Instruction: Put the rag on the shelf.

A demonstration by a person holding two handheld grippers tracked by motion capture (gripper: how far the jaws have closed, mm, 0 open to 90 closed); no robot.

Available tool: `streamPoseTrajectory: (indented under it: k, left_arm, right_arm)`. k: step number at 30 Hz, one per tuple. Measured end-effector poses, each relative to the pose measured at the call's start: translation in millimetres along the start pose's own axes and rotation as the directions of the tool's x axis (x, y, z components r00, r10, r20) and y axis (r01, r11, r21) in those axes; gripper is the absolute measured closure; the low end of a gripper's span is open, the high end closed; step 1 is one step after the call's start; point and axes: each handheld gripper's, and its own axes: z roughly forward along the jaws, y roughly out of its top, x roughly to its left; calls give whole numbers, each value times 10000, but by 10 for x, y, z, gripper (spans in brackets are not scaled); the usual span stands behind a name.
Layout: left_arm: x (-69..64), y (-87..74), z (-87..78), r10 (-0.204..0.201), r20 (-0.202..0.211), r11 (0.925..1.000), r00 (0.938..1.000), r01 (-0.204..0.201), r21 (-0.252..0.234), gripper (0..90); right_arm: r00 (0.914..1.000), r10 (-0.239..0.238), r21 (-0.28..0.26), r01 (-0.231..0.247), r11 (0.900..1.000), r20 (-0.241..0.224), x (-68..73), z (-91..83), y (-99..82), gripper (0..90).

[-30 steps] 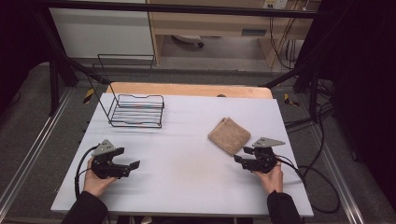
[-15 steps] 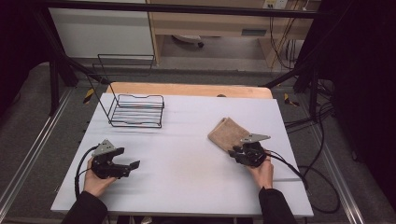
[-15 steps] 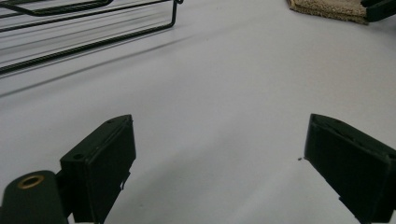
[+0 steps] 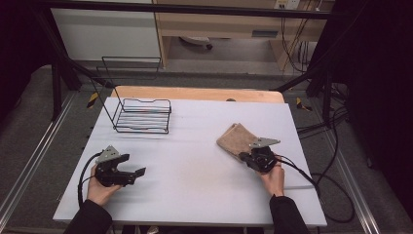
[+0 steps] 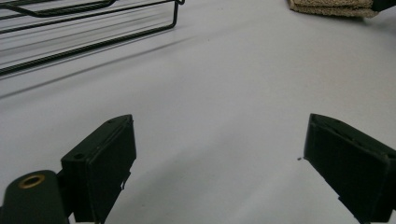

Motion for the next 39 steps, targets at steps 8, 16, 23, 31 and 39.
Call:
streamPoseTrajectory:
  k: [8,16,23,31,39]
  left_arm:
    - [-5,1,-1,-12,-33,10000,10000,12,-28,89]
    - [-2,2,-2,-10,-59,10000,10000,10,5,89]
    - [0,2,-5,-29,-78,10000,10000,29,8,89]
    - [1,2,-12,-33,-95,10000,9999,33,-7,89]
    - [7,2,-18,-46,-106,10000,9999,46,-10,89]
  right_arm:
    - [9982,212,3,-212,9998,-553,183,-63,138,862]
    - [9902,467,96,-458,9989,-1315,435,-22,256,864]
    - [9828,286,147,-263,9995,-1825,684,89,336,864]
    - [9715,342,212,-300,9993,-2345,951,282,461,866]
    - [9623,265,166,-229,9996,-2708,1209,427,664,867]
